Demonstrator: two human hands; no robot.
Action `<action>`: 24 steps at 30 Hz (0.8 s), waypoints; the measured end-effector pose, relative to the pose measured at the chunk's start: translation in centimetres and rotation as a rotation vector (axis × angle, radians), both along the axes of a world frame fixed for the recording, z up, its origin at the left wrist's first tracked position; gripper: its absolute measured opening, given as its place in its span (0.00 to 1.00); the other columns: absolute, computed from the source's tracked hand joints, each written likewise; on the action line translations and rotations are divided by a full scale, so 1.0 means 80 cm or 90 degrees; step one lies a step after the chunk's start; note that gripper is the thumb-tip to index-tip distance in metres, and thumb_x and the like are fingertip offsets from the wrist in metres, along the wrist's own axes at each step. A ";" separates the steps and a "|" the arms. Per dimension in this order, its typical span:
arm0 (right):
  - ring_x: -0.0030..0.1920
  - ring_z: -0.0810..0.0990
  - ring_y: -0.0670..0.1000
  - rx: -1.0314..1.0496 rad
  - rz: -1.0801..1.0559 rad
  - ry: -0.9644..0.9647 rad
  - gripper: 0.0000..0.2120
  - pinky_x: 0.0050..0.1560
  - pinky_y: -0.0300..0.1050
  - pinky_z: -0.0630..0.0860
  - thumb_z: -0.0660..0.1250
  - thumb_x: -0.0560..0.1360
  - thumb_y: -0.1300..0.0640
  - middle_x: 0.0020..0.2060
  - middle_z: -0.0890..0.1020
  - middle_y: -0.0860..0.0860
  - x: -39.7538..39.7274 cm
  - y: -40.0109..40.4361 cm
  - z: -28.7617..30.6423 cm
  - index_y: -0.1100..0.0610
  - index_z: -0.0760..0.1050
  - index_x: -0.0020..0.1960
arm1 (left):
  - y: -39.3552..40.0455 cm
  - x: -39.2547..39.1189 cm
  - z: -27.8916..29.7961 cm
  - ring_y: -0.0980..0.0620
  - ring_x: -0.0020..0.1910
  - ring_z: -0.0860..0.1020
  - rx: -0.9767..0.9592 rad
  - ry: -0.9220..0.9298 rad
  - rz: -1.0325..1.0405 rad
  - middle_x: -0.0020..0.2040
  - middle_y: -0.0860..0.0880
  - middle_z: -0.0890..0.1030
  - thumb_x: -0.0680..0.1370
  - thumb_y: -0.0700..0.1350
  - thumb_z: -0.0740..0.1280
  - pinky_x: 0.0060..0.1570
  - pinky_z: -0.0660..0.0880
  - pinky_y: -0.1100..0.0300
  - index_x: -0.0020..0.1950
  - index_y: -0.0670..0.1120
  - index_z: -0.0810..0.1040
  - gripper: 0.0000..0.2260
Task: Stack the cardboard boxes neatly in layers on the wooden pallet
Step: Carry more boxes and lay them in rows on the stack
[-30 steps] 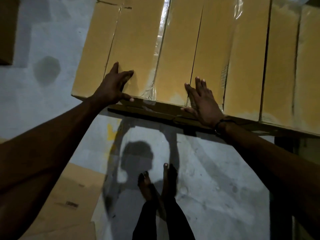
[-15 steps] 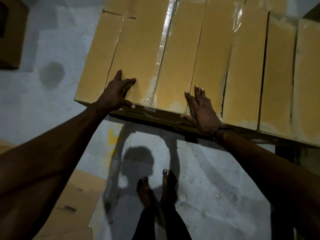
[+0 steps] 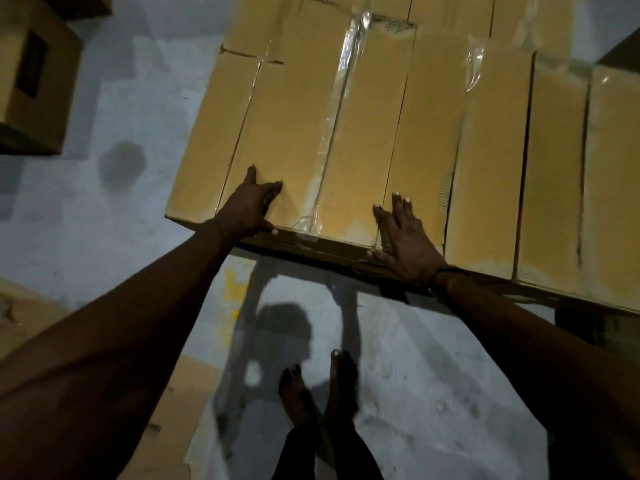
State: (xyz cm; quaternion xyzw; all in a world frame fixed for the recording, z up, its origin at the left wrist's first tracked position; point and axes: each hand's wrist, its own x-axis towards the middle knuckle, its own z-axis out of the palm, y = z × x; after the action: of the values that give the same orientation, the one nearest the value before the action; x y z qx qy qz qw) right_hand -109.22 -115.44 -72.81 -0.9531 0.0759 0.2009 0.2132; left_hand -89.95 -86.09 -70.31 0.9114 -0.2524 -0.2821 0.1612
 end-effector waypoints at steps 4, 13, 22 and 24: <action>0.82 0.43 0.61 0.047 -0.041 -0.010 0.43 0.79 0.63 0.55 0.71 0.78 0.53 0.83 0.44 0.58 -0.009 -0.004 0.042 0.53 0.49 0.84 | -0.015 -0.027 0.038 0.37 0.81 0.53 -0.009 0.018 0.050 0.76 0.33 0.68 0.68 0.41 0.82 0.71 0.65 0.51 0.77 0.40 0.70 0.39; 0.81 0.55 0.53 0.164 -0.167 -0.150 0.35 0.69 0.42 0.61 0.68 0.80 0.58 0.83 0.50 0.49 -0.058 0.009 0.248 0.50 0.56 0.82 | -0.003 -0.131 0.224 0.47 0.72 0.71 -0.279 -0.068 0.216 0.72 0.42 0.74 0.76 0.38 0.74 0.59 0.72 0.59 0.65 0.44 0.80 0.18; 0.80 0.57 0.50 0.216 -0.175 -0.178 0.32 0.73 0.40 0.55 0.70 0.80 0.56 0.82 0.58 0.49 -0.063 0.056 0.432 0.49 0.62 0.80 | 0.054 -0.170 0.391 0.49 0.63 0.78 -0.377 -0.107 0.381 0.67 0.49 0.79 0.76 0.38 0.74 0.49 0.75 0.58 0.60 0.50 0.82 0.14; 0.80 0.58 0.49 0.232 -0.156 -0.182 0.31 0.75 0.42 0.56 0.70 0.80 0.55 0.82 0.59 0.49 -0.054 0.075 0.461 0.49 0.62 0.79 | 0.077 -0.170 0.419 0.51 0.62 0.79 -0.398 -0.116 0.436 0.65 0.50 0.80 0.76 0.38 0.75 0.47 0.75 0.61 0.59 0.50 0.82 0.14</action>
State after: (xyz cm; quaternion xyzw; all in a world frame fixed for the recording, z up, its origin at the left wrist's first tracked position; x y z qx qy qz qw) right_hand -113.54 -109.48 -35.93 -0.9015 0.1224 0.0471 0.4123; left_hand -103.57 -79.93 -36.79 0.8709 -0.0230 -0.0419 0.4892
